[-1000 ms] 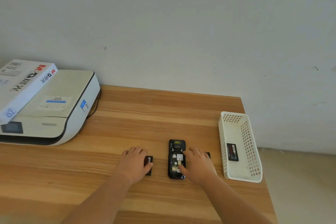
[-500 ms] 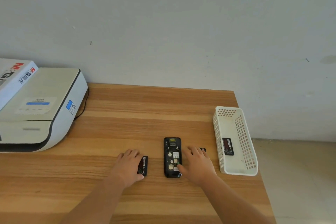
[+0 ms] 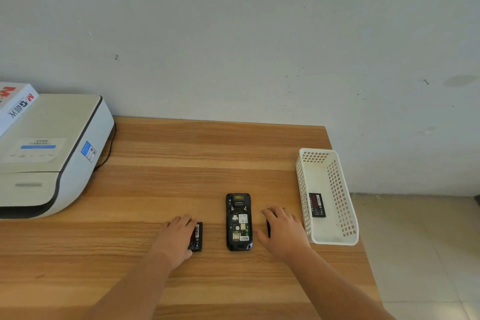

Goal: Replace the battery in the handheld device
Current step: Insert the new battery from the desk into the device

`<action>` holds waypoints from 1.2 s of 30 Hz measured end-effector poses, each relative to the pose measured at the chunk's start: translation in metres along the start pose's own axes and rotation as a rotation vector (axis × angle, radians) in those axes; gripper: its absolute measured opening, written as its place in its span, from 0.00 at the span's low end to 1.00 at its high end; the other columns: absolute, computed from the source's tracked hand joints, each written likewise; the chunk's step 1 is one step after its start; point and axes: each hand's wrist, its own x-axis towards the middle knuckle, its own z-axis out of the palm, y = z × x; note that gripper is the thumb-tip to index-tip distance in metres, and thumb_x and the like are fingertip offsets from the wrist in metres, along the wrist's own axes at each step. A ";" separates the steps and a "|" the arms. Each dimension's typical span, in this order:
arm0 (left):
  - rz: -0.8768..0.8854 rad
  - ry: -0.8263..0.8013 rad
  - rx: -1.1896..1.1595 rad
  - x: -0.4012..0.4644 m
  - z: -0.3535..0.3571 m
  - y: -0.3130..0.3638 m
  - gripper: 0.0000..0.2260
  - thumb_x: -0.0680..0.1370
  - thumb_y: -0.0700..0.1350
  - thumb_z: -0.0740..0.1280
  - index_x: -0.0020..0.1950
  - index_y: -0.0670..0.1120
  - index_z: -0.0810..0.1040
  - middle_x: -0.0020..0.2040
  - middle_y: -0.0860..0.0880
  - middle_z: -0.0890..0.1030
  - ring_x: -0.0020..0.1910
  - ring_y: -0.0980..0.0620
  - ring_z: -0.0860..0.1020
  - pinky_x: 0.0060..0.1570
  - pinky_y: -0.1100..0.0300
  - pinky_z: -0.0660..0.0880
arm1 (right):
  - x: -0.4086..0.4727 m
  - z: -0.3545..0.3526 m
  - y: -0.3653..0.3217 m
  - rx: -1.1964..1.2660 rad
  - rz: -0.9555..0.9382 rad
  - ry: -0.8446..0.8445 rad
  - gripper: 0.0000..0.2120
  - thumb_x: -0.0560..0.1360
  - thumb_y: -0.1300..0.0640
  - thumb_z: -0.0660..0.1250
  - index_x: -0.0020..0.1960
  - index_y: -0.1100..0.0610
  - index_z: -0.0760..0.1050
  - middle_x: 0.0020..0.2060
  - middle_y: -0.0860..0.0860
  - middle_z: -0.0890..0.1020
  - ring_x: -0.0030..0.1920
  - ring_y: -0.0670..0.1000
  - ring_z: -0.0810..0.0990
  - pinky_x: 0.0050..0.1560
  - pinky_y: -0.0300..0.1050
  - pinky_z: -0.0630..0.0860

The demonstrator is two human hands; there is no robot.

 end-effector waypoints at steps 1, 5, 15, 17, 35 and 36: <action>0.005 -0.001 -0.013 0.000 0.001 0.000 0.36 0.74 0.50 0.72 0.78 0.48 0.57 0.76 0.50 0.62 0.73 0.50 0.63 0.74 0.50 0.59 | 0.000 0.000 0.000 0.001 -0.002 0.000 0.26 0.77 0.39 0.57 0.72 0.47 0.64 0.69 0.47 0.68 0.68 0.51 0.67 0.69 0.50 0.64; 0.020 0.014 -0.083 -0.003 -0.001 0.002 0.36 0.74 0.51 0.71 0.77 0.48 0.57 0.75 0.50 0.62 0.70 0.50 0.65 0.71 0.53 0.63 | -0.002 -0.002 0.000 -0.001 -0.014 0.000 0.26 0.77 0.39 0.57 0.72 0.47 0.64 0.69 0.47 0.69 0.67 0.51 0.67 0.69 0.50 0.64; 0.145 0.087 -0.212 0.007 -0.034 0.053 0.35 0.74 0.52 0.72 0.76 0.50 0.60 0.73 0.51 0.64 0.71 0.51 0.64 0.74 0.53 0.61 | -0.008 -0.015 0.008 0.033 -0.013 0.033 0.23 0.76 0.41 0.58 0.69 0.47 0.67 0.65 0.46 0.71 0.64 0.50 0.69 0.66 0.49 0.66; 0.165 0.089 -0.218 0.011 -0.037 0.064 0.34 0.74 0.52 0.72 0.76 0.50 0.60 0.72 0.52 0.65 0.70 0.51 0.64 0.73 0.53 0.63 | -0.010 -0.016 0.012 0.041 -0.009 0.023 0.24 0.77 0.40 0.58 0.70 0.47 0.66 0.66 0.46 0.71 0.65 0.50 0.69 0.67 0.50 0.65; 0.222 -0.017 -0.176 0.030 -0.025 0.091 0.31 0.74 0.53 0.70 0.75 0.47 0.65 0.68 0.50 0.67 0.66 0.51 0.68 0.68 0.54 0.67 | -0.013 -0.009 0.025 0.071 -0.019 -0.018 0.24 0.78 0.41 0.58 0.70 0.48 0.67 0.67 0.47 0.70 0.65 0.49 0.69 0.65 0.48 0.68; 0.223 -0.018 -0.173 0.032 -0.024 0.091 0.31 0.74 0.53 0.69 0.75 0.47 0.65 0.68 0.50 0.67 0.66 0.51 0.67 0.68 0.54 0.67 | -0.013 -0.009 0.025 0.073 -0.019 -0.021 0.24 0.78 0.41 0.58 0.70 0.48 0.67 0.67 0.47 0.70 0.65 0.49 0.69 0.65 0.48 0.68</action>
